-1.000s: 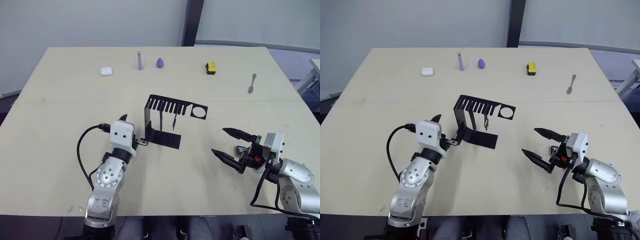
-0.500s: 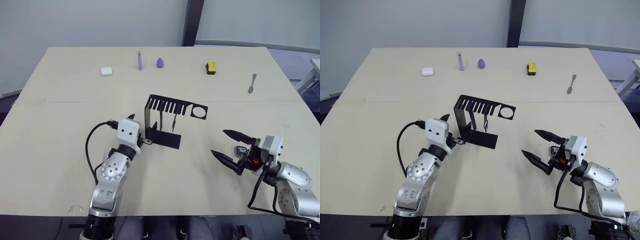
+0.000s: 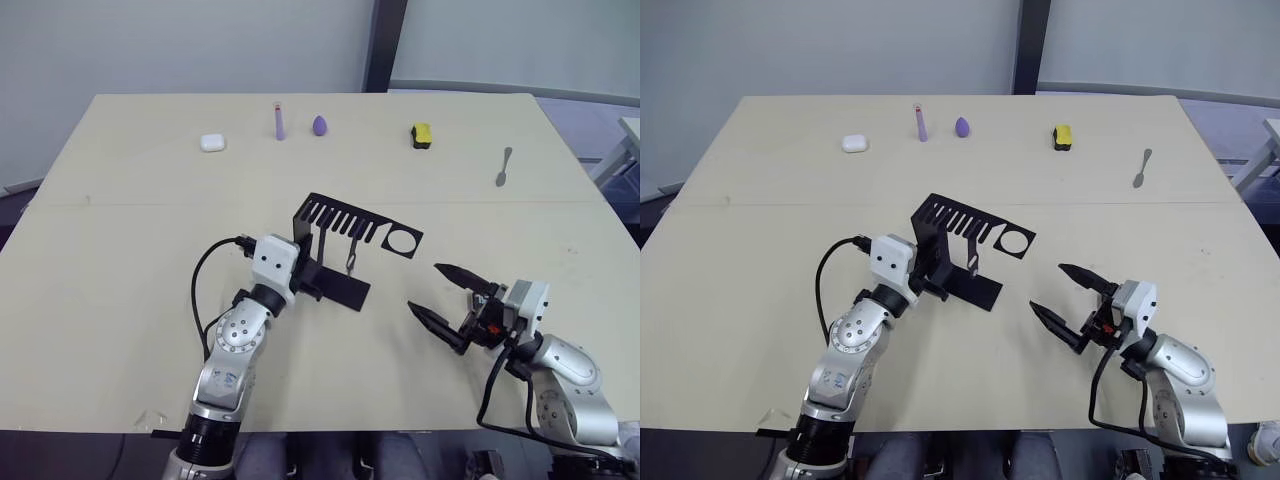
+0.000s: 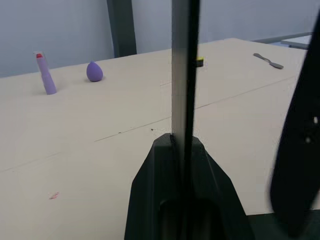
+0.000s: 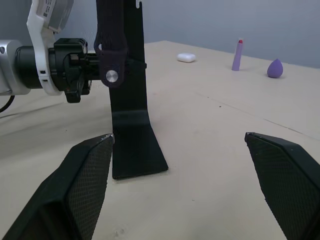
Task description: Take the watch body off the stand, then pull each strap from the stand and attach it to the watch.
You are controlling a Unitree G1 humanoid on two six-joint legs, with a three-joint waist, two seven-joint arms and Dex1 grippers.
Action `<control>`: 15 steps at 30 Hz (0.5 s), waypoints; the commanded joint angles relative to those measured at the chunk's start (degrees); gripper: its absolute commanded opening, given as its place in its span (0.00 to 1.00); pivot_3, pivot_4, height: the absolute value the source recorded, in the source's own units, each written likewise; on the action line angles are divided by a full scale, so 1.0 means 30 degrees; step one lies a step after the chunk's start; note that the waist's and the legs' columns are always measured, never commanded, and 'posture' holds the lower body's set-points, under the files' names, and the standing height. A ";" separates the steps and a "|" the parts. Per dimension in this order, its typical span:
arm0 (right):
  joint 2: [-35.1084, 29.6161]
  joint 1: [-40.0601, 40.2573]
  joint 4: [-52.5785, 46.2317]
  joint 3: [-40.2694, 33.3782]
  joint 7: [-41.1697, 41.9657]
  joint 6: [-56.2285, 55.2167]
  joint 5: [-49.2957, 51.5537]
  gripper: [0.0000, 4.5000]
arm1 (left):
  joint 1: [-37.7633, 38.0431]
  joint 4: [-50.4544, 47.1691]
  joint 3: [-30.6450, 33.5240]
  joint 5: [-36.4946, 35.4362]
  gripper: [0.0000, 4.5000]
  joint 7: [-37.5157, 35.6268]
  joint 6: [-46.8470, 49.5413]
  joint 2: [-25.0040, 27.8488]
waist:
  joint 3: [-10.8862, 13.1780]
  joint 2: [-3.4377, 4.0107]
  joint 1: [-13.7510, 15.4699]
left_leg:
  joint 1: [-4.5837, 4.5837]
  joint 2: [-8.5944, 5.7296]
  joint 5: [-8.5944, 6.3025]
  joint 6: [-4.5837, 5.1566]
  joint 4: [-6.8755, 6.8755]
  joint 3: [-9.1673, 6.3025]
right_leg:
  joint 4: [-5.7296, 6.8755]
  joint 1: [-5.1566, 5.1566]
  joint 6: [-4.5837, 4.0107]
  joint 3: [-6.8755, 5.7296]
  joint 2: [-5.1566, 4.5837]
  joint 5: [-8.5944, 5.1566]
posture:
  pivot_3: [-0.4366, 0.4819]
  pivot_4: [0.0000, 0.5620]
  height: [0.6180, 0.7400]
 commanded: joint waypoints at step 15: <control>0.3927 -0.1459 -0.6976 0.5096 -0.9579 0.6877 -0.2532 1.00 | -0.1480 0.0442 0.1736 0.0962 0.01 0.3776 0.0459 -0.1458 | -0.0009 -0.0017 -0.0039 | -0.0026 0.0009 0.0001 -0.0009 -0.0004 -0.0002 | 0.0028 -0.0044 -0.0002 0.0000 -0.0002 -0.0002 | 0.48 0.27 1.00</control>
